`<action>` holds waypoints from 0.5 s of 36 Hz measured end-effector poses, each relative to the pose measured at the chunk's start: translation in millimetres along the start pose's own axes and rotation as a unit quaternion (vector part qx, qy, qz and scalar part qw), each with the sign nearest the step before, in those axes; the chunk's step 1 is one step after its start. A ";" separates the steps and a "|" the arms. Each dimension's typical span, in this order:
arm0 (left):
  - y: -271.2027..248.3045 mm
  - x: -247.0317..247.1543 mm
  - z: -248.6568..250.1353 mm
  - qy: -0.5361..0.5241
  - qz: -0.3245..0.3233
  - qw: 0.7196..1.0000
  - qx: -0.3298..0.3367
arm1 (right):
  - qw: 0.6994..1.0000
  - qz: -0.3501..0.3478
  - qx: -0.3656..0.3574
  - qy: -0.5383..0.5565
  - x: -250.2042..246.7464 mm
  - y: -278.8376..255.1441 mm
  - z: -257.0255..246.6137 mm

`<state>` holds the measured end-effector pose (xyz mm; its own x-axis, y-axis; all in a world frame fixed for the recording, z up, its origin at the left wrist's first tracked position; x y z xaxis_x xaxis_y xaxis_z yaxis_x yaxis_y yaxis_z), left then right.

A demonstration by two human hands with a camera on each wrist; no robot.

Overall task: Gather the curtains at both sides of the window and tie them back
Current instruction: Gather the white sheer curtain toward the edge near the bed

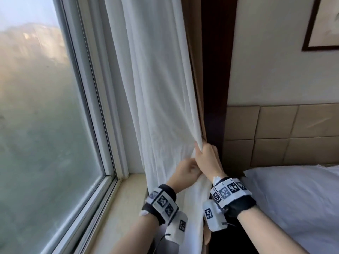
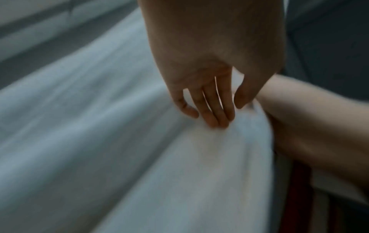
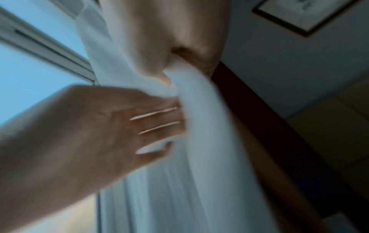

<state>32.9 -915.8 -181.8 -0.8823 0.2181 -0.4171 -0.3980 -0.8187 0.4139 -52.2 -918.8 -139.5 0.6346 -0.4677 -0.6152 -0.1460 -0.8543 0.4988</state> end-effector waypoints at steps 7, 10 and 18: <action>-2.5 -133.9 -35.0 -0.112 0.290 0.950 -0.030 | 0.999 -0.001 -0.021 0.043 -20.9 -5.1 11.8; 15.6 -142.5 -64.4 -0.090 0.227 0.964 -0.105 | 0.999 -0.007 -0.017 0.048 -30.0 -8.4 11.5; 41.9 -126.2 -79.0 -0.093 0.197 0.957 -0.192 | 0.999 0.039 -0.029 -0.011 -49.1 -13.6 13.7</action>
<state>147.4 -1019.5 -175.7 -0.9886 -0.0865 -0.1236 0.0653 -0.9840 0.1659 -91.8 -887.3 -124.4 0.6064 -0.5369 -0.5865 -0.1499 -0.8016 0.5788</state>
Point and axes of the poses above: each hand's wrist, its own y-axis towards the middle knuckle, its own x-axis out of the palm, z = x × y, the point moved 9 cm from there along y, towards the middle knuckle, and after that the axes turned 10 degrees about -y, right-handed, at the moved point
